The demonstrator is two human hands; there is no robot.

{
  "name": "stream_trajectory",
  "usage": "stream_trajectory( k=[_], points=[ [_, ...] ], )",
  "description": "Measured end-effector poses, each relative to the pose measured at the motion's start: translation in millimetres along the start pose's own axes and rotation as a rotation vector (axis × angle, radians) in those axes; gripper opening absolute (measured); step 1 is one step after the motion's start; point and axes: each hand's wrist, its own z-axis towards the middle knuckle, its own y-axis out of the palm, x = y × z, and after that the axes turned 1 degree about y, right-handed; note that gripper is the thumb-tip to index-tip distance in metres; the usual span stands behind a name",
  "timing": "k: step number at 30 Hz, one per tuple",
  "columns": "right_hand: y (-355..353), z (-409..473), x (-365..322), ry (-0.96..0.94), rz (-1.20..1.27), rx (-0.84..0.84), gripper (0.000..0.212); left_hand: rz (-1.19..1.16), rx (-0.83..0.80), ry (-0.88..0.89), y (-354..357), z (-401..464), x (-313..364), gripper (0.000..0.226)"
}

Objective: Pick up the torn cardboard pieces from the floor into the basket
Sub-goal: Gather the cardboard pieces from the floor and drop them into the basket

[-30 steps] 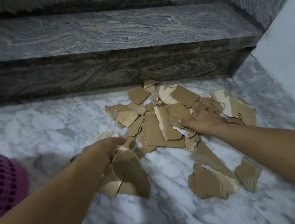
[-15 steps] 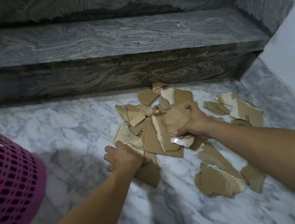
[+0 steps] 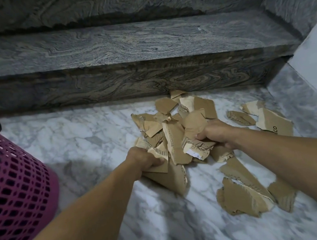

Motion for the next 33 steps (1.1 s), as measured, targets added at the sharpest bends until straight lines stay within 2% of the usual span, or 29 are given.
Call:
stream_trajectory(
  k=[2,4,7,9,11,14,17,19,20,22,25,28,31,33],
  points=[
    [4.6,0.1,-2.1,-0.025,-0.089,0.003,0.032,-0.012,-0.022,-0.003,-0.1,4.3,2.8,0.073],
    [8.6,2.3,-4.4,-0.088,-0.204,0.031,0.029,-0.051,-0.03,-0.028,-0.9,8.4,3.6,0.074],
    [9.4,7.5,-8.3,-0.163,-0.285,0.019,0.027,-0.086,-0.017,-0.039,-1.8,12.4,4.2,0.054],
    [6.4,8.7,-10.2,-0.159,-0.267,0.018,0.024,-0.158,-0.002,-0.063,-2.1,17.4,3.0,0.068],
    [4.7,9.1,-9.7,-0.129,-0.223,-0.006,0.027,-0.25,0.002,-0.101,-2.4,19.5,2.7,0.07],
    [10.7,6.1,-5.1,-0.054,-0.045,-0.105,0.039,-0.331,-0.034,-0.126,-1.5,22.2,1.2,0.031],
    [21.0,2.5,-0.1,0.028,0.165,-0.153,0.026,-0.406,-0.113,-0.129,2.3,21.2,0.5,0.027],
    [22.6,2.9,0.2,0.049,0.242,-0.159,0.019,-0.436,-0.114,-0.13,4.6,20.3,-0.9,0.043],
    [20.9,3.3,-1.4,0.047,0.257,-0.153,0.017,-0.449,-0.096,-0.129,4.4,19.8,-0.3,0.042],
    [15.0,6.0,-5.5,0.027,0.274,-0.125,0.017,-0.415,-0.051,-0.132,1.8,21.0,0.6,0.023],
    [4.2,13.1,-14.0,0.011,0.276,-0.086,0.017,-0.351,-0.002,-0.096,-7.4,26.3,4.3,0.034],
    [-4.1,18.2,-25.6,0.003,0.265,-0.109,0.019,-0.259,0.017,-0.053,-26.0,28.5,10.6,0.018],
    [-5.3,17.1,-52.6,-0.038,0.235,-0.174,0.013,-0.185,0.063,-0.048,-54.1,31.2,19.9,0.032],
    [-1.6,14.8,-80.9,-0.082,0.178,-0.22,0.008,-0.148,0.068,-0.036,-80.2,25.6,31.5,0.024]
  ],
)
